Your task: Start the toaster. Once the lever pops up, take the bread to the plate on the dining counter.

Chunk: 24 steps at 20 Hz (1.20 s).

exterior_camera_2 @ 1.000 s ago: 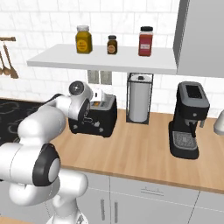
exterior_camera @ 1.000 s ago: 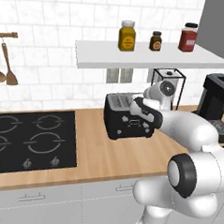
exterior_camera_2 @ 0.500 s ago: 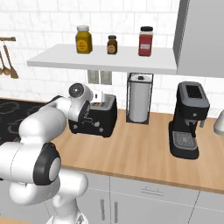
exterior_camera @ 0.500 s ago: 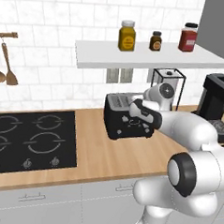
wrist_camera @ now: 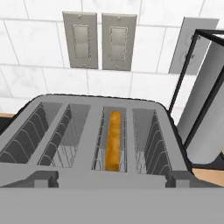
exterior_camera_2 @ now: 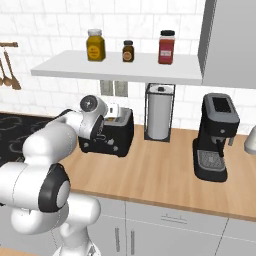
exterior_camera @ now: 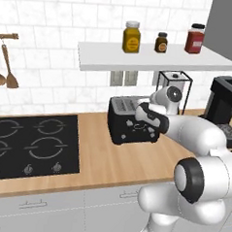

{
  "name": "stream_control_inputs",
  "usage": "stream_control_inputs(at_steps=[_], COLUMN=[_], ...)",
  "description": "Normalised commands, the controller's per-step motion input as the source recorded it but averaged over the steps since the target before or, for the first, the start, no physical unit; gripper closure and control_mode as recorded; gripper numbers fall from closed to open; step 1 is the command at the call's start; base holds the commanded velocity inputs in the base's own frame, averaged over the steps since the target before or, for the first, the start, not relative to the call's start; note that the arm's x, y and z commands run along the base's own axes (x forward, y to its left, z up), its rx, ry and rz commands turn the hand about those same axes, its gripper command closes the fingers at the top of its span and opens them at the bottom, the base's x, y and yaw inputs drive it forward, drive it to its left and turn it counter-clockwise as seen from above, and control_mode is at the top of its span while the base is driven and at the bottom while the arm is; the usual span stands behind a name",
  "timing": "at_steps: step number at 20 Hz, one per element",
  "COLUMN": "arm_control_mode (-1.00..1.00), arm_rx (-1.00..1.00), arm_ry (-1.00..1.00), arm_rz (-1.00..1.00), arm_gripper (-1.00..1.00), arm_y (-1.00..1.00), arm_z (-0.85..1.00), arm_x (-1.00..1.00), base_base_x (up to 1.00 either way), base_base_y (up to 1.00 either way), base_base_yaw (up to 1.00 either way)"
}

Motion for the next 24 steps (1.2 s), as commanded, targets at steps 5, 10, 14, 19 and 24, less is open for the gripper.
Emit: stream_control_inputs(at_steps=[5, 10, 14, 19, 24], arm_control_mode=[-1.00, -1.00, -1.00, -1.00, -1.00], arm_rx=[0.00, 0.00, 0.00, 0.00, 0.00], arm_ry=[0.00, 0.00, 0.01, 0.05, 0.07], arm_rz=[0.00, 0.00, 0.00, 0.00, 0.00], arm_gripper=[-1.00, -1.00, -1.00, -1.00, -1.00], arm_y=[0.00, 0.00, 0.00, 0.00, 0.00], arm_z=[0.00, 0.00, 0.00, 0.02, 0.04], arm_x=[0.04, 0.06, 0.07, 0.07, 0.02], base_base_x=[0.00, 0.00, 0.00, 0.00, 0.00], base_base_y=[0.00, 0.00, 0.00, 0.00, 0.00], base_base_yaw=[0.00, 0.00, 0.00, 0.00, 0.00])
